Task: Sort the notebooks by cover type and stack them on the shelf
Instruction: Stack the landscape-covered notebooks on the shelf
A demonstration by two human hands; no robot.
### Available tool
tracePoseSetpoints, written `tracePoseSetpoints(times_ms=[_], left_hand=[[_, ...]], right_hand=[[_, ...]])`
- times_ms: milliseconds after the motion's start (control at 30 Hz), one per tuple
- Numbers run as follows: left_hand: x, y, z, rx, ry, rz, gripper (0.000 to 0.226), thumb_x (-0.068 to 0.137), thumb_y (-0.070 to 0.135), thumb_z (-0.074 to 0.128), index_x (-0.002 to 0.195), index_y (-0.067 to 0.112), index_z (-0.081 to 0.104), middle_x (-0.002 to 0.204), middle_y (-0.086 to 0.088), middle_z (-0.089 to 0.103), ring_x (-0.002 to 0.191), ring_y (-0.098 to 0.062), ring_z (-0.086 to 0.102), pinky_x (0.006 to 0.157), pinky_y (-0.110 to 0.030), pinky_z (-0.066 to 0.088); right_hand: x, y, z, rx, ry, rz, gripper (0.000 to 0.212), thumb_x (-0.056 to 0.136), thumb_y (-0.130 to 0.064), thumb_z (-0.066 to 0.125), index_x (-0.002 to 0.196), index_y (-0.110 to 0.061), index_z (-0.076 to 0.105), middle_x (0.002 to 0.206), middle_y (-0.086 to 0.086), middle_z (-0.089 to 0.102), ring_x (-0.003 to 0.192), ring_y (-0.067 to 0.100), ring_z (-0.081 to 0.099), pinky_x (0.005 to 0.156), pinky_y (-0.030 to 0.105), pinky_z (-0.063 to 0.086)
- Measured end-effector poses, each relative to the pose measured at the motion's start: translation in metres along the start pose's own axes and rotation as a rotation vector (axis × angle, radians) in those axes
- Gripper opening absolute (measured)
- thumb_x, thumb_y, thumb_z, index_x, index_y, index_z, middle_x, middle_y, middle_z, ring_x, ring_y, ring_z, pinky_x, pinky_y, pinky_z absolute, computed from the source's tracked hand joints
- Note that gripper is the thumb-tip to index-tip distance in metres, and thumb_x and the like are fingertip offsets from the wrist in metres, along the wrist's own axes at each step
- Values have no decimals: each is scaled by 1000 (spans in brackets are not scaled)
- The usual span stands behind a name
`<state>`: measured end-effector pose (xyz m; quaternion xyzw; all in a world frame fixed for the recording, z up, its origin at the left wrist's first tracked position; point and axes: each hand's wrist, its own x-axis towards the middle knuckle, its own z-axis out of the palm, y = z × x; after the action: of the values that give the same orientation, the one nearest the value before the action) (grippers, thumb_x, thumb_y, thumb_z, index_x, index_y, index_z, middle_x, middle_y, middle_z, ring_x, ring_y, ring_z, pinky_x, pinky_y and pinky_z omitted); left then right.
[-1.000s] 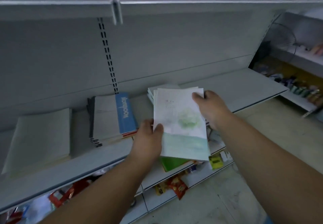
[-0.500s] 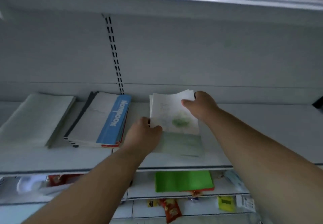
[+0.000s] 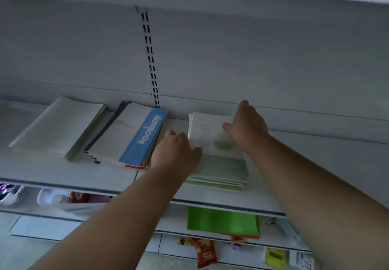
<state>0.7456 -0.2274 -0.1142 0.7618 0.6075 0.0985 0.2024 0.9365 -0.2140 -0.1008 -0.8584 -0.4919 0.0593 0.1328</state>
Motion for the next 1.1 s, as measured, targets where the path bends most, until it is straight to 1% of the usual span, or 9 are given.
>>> tracePoseSetpoints(times_ms=[133,233,400,500,633,767,900,1000,1100], left_hand=[[-29,-30,-11,-178,161,75,41,96,51,52,128,25,52,124,4,52,100,-12,55,79,-28,46],[-48,-78,-33,-207,249,93,31,96,44,54,121,26,53,120,5,51,91,-14,54,74,-30,49],[-81,-202,-93,-226,311,22,26,95,40,55,118,28,57,105,14,50,73,-5,54,67,-27,39],[-109,-291,-144,-254,397,-13,22,93,40,57,114,31,58,99,18,52,73,0,55,64,-25,42],[-146,-395,-201,-295,567,-57,14,92,28,63,106,29,59,93,18,54,83,3,55,68,-8,37],[-156,-467,-245,-337,683,-64,10,93,32,59,103,33,58,94,17,56,83,0,56,68,-16,41],[-126,-526,-278,-348,771,-75,13,95,21,63,103,30,59,95,14,57,84,1,57,66,-11,39],[-98,-561,-299,-346,821,-51,13,93,29,56,105,31,59,94,17,56,83,2,56,69,-8,39],[-78,-590,-325,-340,823,-39,19,92,34,51,108,28,60,95,17,57,85,-1,56,71,-16,42]], right_hand=[[-39,-31,-1,11,89,-186,60,93,-48,58,132,-7,39,126,16,51,109,37,57,80,40,49],[-77,-77,-1,78,158,-339,50,94,-44,57,125,-7,45,120,15,52,105,35,56,76,36,45],[-143,-197,17,184,156,-531,42,95,-43,56,120,-10,47,116,10,54,102,30,56,78,36,46],[-182,-281,42,287,111,-573,40,95,-46,55,119,-14,48,113,6,54,100,25,55,79,37,46],[-223,-392,80,359,15,-626,37,93,-44,58,115,-15,51,106,5,55,96,26,56,74,31,39],[-237,-482,110,398,-61,-680,34,92,-45,59,111,-17,51,99,0,52,90,22,54,73,32,40],[-216,-551,146,397,-99,-678,34,93,-46,58,109,-18,50,98,-2,51,88,19,52,72,30,38],[-193,-595,177,415,-163,-624,33,91,-49,60,102,-19,50,91,-2,56,84,21,55,70,31,42],[-170,-633,198,400,-215,-528,44,89,-59,58,99,-17,51,90,-1,59,85,23,59,69,32,44]])
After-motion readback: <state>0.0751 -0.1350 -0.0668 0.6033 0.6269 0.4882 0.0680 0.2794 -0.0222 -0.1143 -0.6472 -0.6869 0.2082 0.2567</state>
